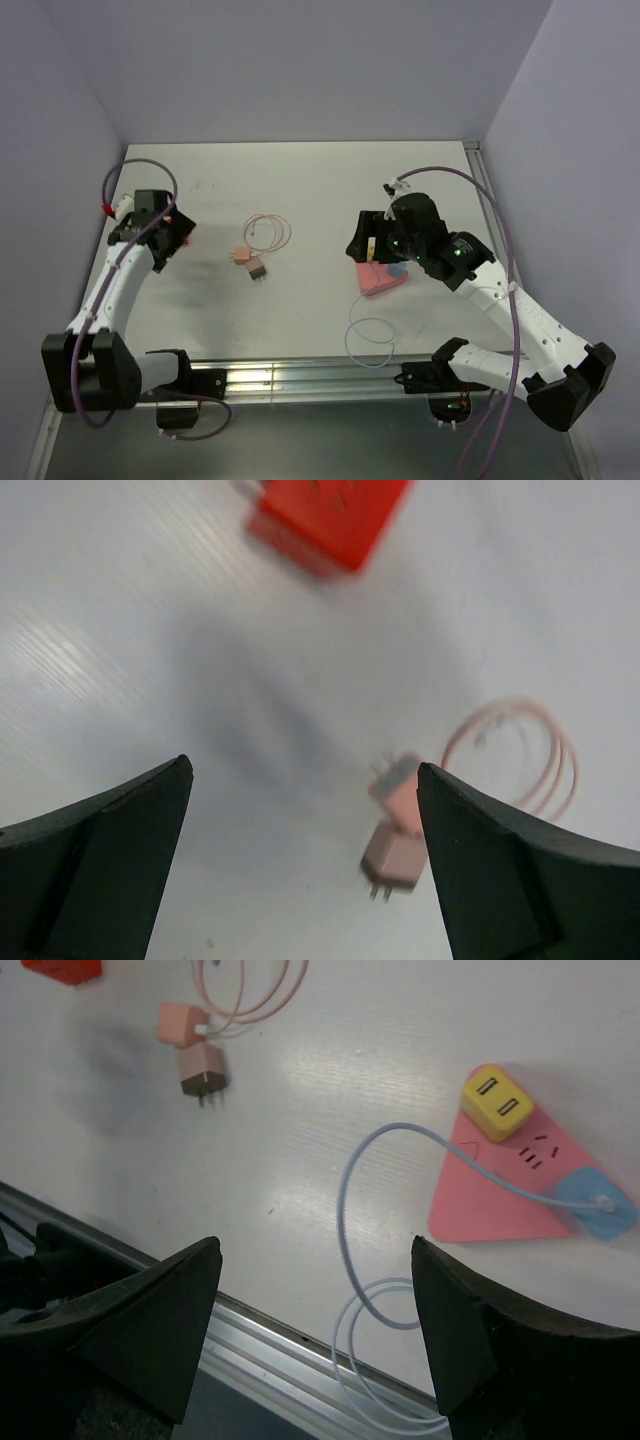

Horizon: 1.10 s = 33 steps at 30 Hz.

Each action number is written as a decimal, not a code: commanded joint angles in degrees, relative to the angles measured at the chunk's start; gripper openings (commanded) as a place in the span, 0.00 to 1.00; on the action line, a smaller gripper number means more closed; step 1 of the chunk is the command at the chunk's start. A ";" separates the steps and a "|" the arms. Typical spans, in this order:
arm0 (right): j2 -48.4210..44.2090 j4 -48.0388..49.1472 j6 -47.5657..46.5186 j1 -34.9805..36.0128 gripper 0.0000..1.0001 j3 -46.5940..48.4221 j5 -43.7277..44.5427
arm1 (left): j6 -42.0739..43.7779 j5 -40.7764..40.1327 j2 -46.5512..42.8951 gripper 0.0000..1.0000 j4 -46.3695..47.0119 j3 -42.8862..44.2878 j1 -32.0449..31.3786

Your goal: Insert the plug

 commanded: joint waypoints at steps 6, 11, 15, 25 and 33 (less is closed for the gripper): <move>3.22 6.96 0.47 5.63 0.83 -1.95 -1.78 | 5.36 -9.22 25.92 1.00 -4.99 24.52 10.47; 4.19 8.45 -1.37 6.08 0.85 -2.92 -2.84 | 8.79 -8.51 34.19 1.00 -1.73 30.32 11.35; 4.36 9.77 -2.95 6.08 0.86 -3.36 -3.19 | 15.90 -4.12 34.73 0.98 3.89 29.90 11.35; 6.38 11.71 -2.96 6.08 0.85 -3.71 -5.12 | 22.08 4.67 39.47 0.78 9.17 27.70 11.35; 5.24 12.49 -1.82 6.08 0.85 -5.29 -4.60 | 19.27 10.20 39.29 0.60 11.63 21.12 11.18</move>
